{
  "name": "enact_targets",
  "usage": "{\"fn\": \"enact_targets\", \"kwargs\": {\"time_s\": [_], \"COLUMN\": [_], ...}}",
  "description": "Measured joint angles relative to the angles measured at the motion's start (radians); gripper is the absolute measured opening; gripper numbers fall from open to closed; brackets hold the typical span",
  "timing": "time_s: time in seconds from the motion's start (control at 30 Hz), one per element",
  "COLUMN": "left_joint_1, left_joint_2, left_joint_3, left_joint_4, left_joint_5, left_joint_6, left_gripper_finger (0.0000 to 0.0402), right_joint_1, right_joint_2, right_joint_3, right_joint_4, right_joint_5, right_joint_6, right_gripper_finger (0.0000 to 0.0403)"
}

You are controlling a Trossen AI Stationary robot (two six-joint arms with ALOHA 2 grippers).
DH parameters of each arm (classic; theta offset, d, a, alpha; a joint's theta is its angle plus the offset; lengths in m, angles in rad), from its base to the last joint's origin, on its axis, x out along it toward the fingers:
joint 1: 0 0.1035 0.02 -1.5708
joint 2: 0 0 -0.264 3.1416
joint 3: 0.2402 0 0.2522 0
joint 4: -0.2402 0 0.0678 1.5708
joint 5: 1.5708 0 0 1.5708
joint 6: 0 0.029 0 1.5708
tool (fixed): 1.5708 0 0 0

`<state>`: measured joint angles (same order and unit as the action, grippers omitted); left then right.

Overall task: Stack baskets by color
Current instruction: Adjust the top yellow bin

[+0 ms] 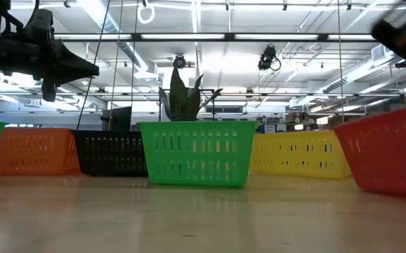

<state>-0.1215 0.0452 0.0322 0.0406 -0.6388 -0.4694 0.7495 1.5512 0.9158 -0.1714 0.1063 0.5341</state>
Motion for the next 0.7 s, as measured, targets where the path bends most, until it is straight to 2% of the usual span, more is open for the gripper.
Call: {"fn": "enact_targets", "kwargs": {"time_s": [0.1, 0.23, 0.3, 0.53, 0.7], "left_joint_1": [0.000, 0.000, 0.000, 0.000, 0.000], "left_joint_2": [0.000, 0.000, 0.000, 0.000, 0.000], "left_joint_3": [0.000, 0.000, 0.000, 0.000, 0.000], "left_joint_4": [0.000, 0.000, 0.000, -0.001, -0.005], "left_joint_5": [0.000, 0.000, 0.000, 0.000, 0.000], "left_joint_6": [0.000, 0.000, 0.000, 0.005, 0.007], "left_gripper_finger": [0.0037, 0.0038, 0.0035, 0.0030, 0.0036], "right_joint_1": [-0.045, -0.156, -0.249, -0.666, -0.898], "right_joint_2": [-0.015, -0.027, -0.029, -0.019, -0.020], "right_joint_3": [0.064, 0.133, 0.138, 0.077, 0.035], "right_joint_4": [0.016, -0.074, -0.154, -0.412, -0.476], "right_joint_5": [0.057, 0.306, 0.385, 0.403, 0.397], "right_joint_6": [-0.137, -0.219, -0.217, -0.086, -0.068], "right_gripper_finger": [0.0130, 0.0133, 0.0133, 0.0133, 0.0133]}}
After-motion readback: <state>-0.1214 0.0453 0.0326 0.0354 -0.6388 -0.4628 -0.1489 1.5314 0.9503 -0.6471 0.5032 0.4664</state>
